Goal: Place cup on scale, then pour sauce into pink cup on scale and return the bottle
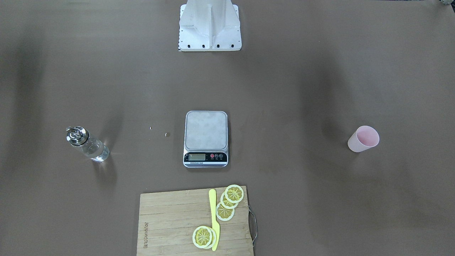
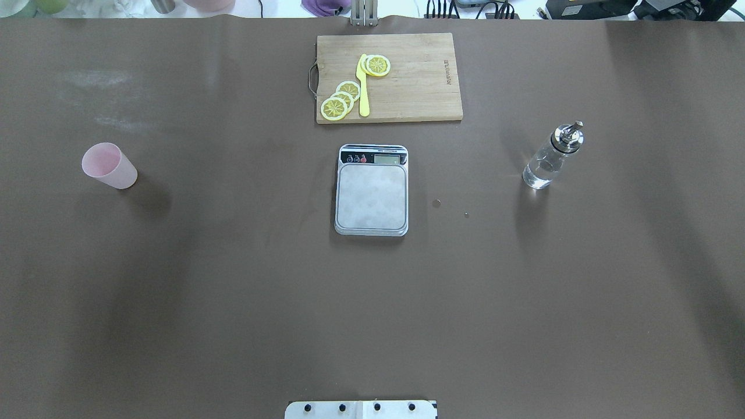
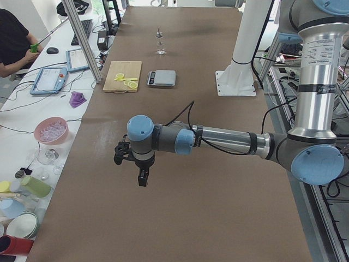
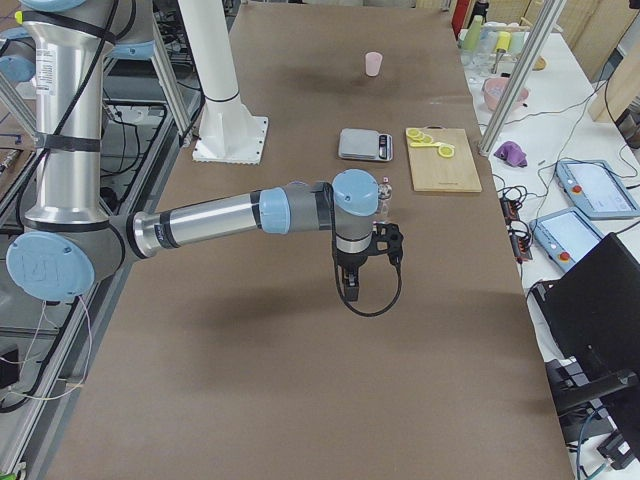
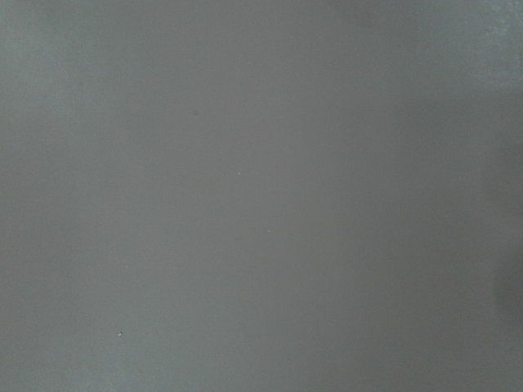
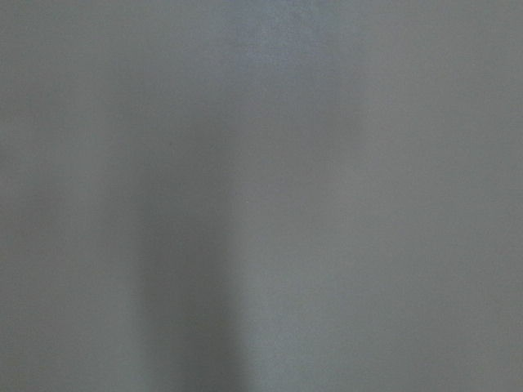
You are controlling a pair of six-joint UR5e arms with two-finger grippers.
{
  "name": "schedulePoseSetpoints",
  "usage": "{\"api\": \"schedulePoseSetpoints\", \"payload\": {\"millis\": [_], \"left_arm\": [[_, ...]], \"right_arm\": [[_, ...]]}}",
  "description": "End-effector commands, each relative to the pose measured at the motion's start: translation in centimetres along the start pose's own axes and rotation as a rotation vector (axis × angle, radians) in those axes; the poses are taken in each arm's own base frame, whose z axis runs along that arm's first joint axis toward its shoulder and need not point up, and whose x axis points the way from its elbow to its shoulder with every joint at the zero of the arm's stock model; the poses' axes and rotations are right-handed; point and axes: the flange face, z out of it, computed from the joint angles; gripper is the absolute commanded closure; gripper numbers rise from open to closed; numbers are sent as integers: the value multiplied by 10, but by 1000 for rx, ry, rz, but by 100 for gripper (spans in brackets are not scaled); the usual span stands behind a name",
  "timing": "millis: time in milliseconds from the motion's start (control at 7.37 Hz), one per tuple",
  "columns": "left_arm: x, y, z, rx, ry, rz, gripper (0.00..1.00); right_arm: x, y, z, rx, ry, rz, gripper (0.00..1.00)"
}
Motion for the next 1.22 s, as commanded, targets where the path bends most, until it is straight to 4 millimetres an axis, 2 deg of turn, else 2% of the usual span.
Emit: {"api": "schedulePoseSetpoints", "payload": {"millis": [0, 407, 679, 815, 1086], "left_arm": [[2, 0, -2, 5, 0, 3, 2], [6, -4, -5, 12, 1, 10, 1], [18, -17, -13, 30, 5, -6, 1], [41, -27, -8, 43, 25, -33, 2], [88, -35, 12, 83, 68, -106, 2]], "right_arm": [[-2, -1, -2, 3, -2, -3, 0], [-3, -3, -3, 1, -1, -1, 0], [-3, -3, -3, 1, -1, 1, 0], [-3, -3, -3, 2, -3, 0, 0], [-4, -2, -3, 1, -15, 1, 0]]}}
